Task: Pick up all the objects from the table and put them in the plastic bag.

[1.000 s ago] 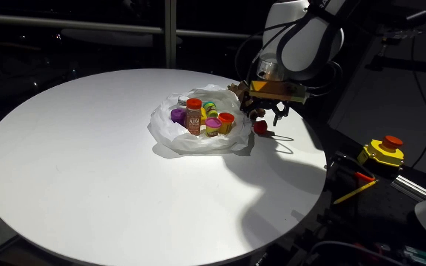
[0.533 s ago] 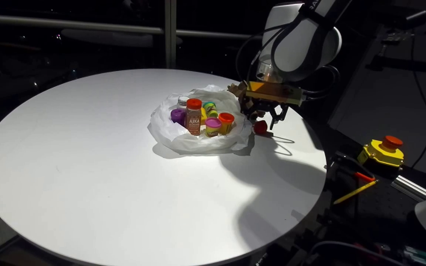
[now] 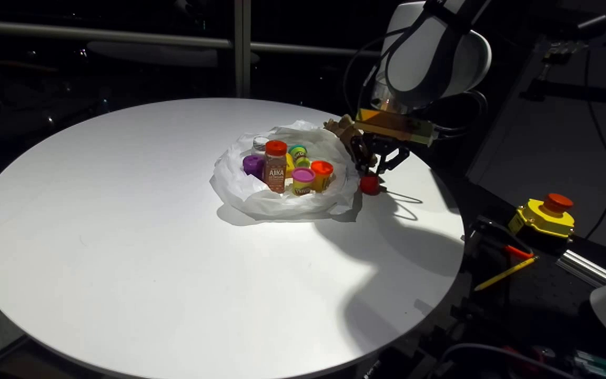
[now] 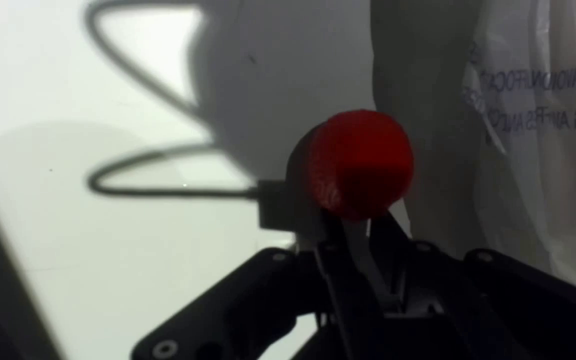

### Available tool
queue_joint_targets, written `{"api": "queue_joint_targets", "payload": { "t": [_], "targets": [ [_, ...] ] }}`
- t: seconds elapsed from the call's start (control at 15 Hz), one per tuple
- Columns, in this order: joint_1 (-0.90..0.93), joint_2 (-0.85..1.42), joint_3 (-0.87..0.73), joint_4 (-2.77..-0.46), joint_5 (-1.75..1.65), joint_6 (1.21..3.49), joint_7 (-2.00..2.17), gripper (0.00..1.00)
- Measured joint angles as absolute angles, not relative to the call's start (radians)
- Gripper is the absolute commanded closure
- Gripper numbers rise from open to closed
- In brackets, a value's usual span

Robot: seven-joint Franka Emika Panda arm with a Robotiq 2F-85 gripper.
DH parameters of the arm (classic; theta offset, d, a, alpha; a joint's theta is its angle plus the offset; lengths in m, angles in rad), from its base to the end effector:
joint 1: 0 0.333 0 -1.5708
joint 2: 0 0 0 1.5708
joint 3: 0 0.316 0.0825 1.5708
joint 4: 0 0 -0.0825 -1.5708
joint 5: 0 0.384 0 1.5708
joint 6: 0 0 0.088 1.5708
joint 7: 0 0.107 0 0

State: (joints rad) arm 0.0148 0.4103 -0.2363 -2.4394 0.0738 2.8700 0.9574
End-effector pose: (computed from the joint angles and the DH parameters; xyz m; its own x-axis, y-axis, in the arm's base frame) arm 0.4689 -0.1184 0.1467 0.3343 -0.9391 0.0791 -0.9423 -0.3345 0.0114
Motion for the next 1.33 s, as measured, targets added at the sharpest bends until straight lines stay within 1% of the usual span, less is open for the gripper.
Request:
{"api": "queue_joint_targets", "payload": {
  "t": [0.07, 0.13, 0.2, 0.27, 0.4, 0.47, 0.6, 0.67, 0.87, 0.93, 1.0, 1.33],
  "targets": [
    [0.014, 0.407, -0.236, -2.444, 0.084, 2.87, 0.95, 1.0],
    [0.014, 0.404, -0.235, -2.447, 0.094, 2.871, 0.943, 0.73],
    [0.014, 0.401, -0.235, -2.449, 0.099, 2.871, 0.938, 0.74],
    [0.014, 0.4, -0.235, -2.452, 0.102, 2.871, 0.934, 0.72],
    [0.014, 0.399, -0.235, -2.457, 0.102, 2.871, 0.929, 0.57],
    [0.016, 0.399, -0.235, -2.46, 0.102, 2.871, 0.926, 0.48],
    [0.02, 0.399, -0.235, -2.468, 0.102, 2.871, 0.92, 0.34],
    [0.021, 0.399, -0.234, -2.472, 0.102, 2.871, 0.918, 0.26],
    [0.021, 0.399, -0.219, -2.475, 0.102, 2.871, 0.91, 0.04],
    [0.021, 0.399, -0.213, -2.475, 0.102, 2.871, 0.908, 0.01],
    [0.022, 0.399, -0.207, -2.475, 0.102, 2.871, 0.906, 0.0],
    [0.023, 0.399, -0.173, -2.475, 0.104, 2.87, 0.9, 0.0]
  ]
}}
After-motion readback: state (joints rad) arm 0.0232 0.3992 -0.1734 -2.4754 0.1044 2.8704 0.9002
